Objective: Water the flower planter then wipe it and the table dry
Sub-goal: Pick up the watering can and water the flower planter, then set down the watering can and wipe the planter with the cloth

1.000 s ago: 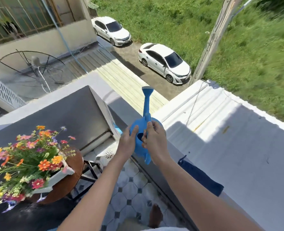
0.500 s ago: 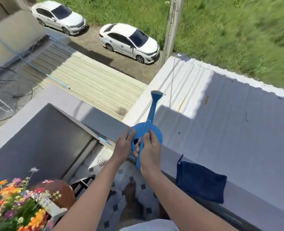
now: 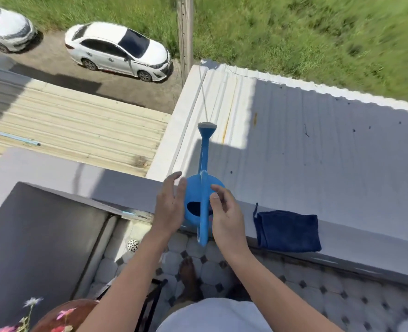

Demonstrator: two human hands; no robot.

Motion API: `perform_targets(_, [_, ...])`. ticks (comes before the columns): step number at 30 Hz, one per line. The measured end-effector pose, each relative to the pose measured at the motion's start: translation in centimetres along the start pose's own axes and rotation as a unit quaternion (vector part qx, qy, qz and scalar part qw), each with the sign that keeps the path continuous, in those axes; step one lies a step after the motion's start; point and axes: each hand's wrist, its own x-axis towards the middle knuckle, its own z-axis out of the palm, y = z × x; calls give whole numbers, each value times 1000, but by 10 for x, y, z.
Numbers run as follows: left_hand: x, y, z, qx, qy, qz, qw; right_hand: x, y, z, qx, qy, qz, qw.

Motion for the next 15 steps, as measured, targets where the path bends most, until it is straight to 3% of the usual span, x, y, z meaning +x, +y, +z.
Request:
perform_targets(4, [0,50,-1,-2,74,134,988,6,6,-41,-62,69,-42,995])
perform_targets(8, [-21,104,29,-11,78,253,964,23,31,-105,-136,96,-29,986])
perform_targets(12, [-47,110,96,10,3,296,955,27,66,-173,-211,91,-5,973])
perform_targets(15, [-60,73,153,89,-93,250,960,18,95,-213,-259,69,29,963])
